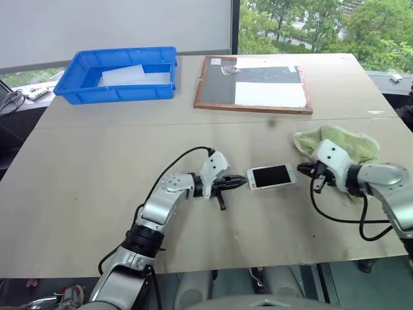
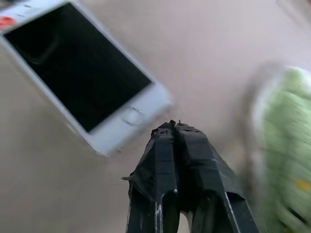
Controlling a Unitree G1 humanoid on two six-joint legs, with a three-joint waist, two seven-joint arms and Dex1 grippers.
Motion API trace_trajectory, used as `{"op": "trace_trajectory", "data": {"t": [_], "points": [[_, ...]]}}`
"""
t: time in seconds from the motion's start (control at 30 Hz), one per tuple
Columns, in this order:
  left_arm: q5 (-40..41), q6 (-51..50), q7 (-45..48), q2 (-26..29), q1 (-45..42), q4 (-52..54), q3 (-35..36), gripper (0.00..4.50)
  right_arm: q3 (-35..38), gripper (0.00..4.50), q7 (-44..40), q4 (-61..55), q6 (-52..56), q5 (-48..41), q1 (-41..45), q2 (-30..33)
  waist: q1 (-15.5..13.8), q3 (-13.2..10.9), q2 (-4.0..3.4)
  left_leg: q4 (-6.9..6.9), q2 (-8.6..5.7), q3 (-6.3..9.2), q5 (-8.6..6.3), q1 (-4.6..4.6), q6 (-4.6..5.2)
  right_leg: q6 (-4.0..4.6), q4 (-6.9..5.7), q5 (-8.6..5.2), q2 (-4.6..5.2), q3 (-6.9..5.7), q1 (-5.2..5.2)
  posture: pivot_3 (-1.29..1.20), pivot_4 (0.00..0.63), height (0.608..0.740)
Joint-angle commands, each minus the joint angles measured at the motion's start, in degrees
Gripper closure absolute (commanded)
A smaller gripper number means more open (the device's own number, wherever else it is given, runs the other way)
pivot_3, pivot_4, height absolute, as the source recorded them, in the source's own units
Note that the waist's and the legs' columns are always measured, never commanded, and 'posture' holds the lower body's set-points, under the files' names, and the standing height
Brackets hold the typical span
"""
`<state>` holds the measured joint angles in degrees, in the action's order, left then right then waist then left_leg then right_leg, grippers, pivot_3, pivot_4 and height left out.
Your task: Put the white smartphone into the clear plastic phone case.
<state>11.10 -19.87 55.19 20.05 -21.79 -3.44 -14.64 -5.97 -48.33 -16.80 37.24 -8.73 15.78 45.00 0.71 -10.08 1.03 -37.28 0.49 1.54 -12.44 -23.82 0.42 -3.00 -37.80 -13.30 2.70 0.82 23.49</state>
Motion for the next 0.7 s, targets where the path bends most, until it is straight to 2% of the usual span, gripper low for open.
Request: {"op": "trace_trajectory", "data": {"t": [0.03, 0.57, 0.7], "points": [[0.02, 0.79, 0.10, 0.01, -0.17, 1.02, -0.59, 4.40, -1.59, 4.50, -0.36, -0.38, -1.01, 0.61, 1.38, -0.22, 0.05, 0.00, 0.00, 0.00, 0.00, -0.01, 0.00, 0.01, 0.00, 0.04, 0.00, 0.02, 0.00, 0.01, 0.00, 0.00, 0.150, 0.740], [0.21, 0.86, -0.30, 0.43, 0.71, 1.54, -0.14, 4.40, -1.36, 4.50, -0.82, -1.11, -0.90, -1.40, 1.62, -3.16, 0.30, 0.01, 0.01, -0.01, 0.06, -0.02, 0.00, 0.06, 0.00, 0.08, -0.04, 0.05, -0.05, 0.02, -0.01, 0.00, 0.150, 0.740], [3.51, 0.70, 1.29, 1.77, 0.93, 1.85, 3.66, 4.40, 0.48, 4.50, -0.56, -1.49, -0.15, -1.78, 1.13, -2.94, 0.23, 0.00, 0.00, -0.01, 0.08, -0.02, 0.00, 0.07, 0.00, 0.08, -0.05, 0.05, -0.07, 0.02, 0.00, 0.00, 0.150, 0.740]]}}
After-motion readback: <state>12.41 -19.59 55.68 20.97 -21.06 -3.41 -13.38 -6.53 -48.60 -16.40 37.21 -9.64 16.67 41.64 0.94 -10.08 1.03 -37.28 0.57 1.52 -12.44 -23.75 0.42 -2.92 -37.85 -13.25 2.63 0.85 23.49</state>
